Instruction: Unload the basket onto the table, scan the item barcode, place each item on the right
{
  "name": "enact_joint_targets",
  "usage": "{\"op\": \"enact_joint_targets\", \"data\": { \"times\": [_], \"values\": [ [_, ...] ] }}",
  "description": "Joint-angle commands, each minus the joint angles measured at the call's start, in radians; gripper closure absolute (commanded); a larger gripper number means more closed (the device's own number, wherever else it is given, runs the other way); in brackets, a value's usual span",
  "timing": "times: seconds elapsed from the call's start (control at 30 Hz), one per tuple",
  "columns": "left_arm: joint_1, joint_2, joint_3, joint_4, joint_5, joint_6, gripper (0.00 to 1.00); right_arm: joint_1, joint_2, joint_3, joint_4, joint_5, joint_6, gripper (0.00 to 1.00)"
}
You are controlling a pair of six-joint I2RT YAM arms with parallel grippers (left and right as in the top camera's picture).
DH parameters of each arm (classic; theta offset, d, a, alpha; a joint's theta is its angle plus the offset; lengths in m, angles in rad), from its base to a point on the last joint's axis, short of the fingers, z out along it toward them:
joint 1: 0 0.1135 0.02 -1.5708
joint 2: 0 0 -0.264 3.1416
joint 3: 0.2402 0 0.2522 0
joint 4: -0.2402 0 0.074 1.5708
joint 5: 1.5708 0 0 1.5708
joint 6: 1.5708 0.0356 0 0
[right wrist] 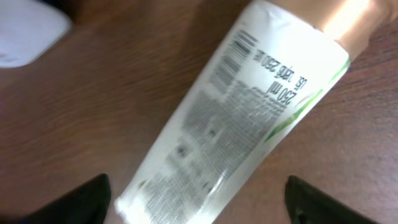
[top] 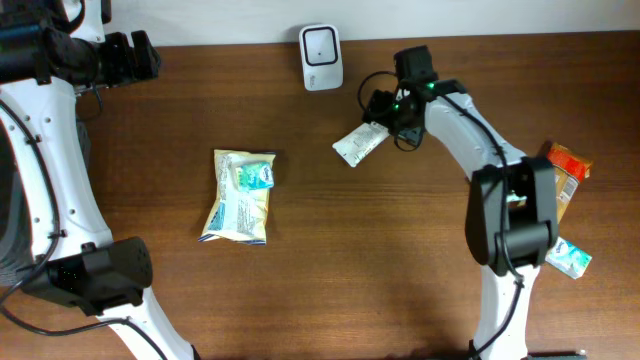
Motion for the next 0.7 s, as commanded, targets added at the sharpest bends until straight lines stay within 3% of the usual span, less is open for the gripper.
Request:
{"op": "enact_joint_targets", "data": {
  "times": [0.0,0.07,0.1,0.17,0.27,0.33,0.47,0.57,0.67],
  "values": [
    [0.003,0.007,0.002,-0.002,0.0,0.008,0.01,0.011,0.076,0.006,-0.002,0.052,0.061,0.3],
    [0.003,0.007,0.002,-0.005,0.001,0.008,0.01,0.014,0.113,0.005,-0.016,0.052,0.061,0.43],
    [0.003,0.007,0.002,-0.005,0.0,0.008,0.01,0.014,0.122,0.005,-0.019,0.052,0.06,0.67],
    [0.003,0.007,0.002,-0.005,0.001,0.008,0.01,0.014,0.125,0.006,-0.026,0.041,0.058,0.96],
    [0.003,0.007,0.002,-0.005,0.0,0.008,0.01,0.013,0.119,0.008,-0.066,-0.107,-0.074,0.96],
    [0.003,0.007,0.002,-0.005,0.0,0.008,0.01,0.013,0.106,0.008,-0.14,-0.234,-0.245,0.96],
    [0.003,0.007,0.002,-0.005,0.001,0.008,0.01,0.052,0.1,0.008,-0.435,-0.6,-0.891,0.96],
    [0.003,0.007,0.002,-0.005,0.0,0.008,0.01,0.069,0.085,0.035,-0.492,-0.63,-0.926,0.96],
    [0.003,0.007,0.002,-0.005,0.001,0.008,0.01,0.085,0.063,0.172,-0.605,-0.694,-1.026,0.96]
  ]
}}
